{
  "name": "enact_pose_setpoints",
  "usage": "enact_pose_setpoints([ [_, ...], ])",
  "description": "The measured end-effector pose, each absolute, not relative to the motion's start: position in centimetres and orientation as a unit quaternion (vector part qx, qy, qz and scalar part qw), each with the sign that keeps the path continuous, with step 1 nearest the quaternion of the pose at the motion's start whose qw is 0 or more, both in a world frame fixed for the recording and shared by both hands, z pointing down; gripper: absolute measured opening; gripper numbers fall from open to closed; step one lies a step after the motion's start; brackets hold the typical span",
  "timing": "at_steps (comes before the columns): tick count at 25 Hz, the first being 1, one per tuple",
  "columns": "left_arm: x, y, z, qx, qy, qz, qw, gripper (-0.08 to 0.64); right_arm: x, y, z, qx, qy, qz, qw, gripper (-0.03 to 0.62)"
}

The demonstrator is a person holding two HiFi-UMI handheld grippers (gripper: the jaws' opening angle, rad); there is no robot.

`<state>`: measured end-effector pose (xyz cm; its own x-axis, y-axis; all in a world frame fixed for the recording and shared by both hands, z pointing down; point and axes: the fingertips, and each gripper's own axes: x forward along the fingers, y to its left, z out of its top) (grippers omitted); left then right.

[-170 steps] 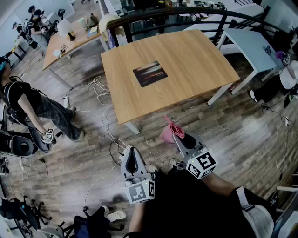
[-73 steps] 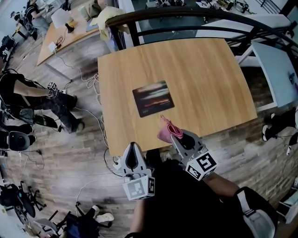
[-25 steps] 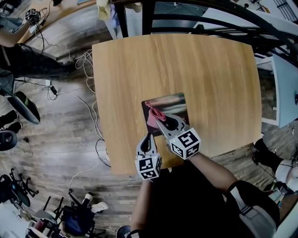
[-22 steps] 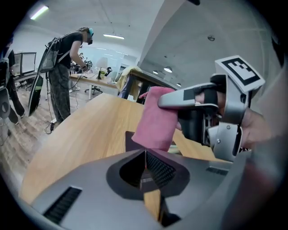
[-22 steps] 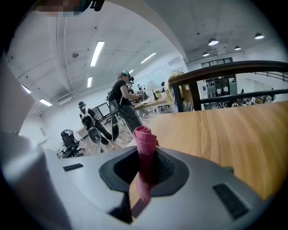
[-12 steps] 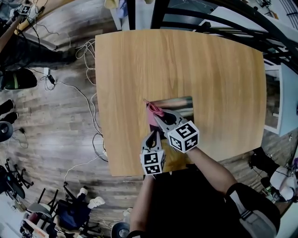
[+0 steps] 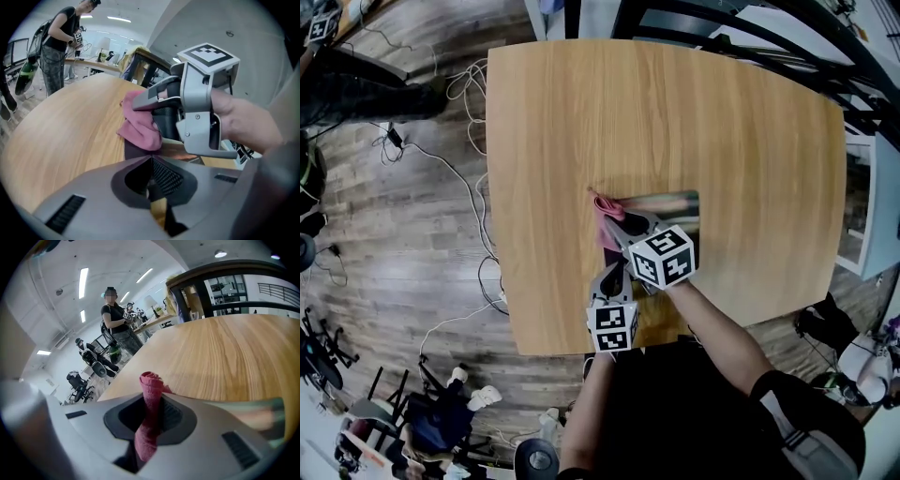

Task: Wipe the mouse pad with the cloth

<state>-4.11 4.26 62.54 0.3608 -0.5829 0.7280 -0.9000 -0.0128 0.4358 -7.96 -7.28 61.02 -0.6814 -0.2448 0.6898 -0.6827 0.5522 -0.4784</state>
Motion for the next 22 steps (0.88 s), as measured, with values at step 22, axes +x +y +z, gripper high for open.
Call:
enact_pose_setpoints([
  [22,-4.8,4.8,63.9,0.637,-0.56,0.166,0.503,0.023,-8.4,-7.0,63.0,0.267,-0.836,0.321,0.356,0.066],
])
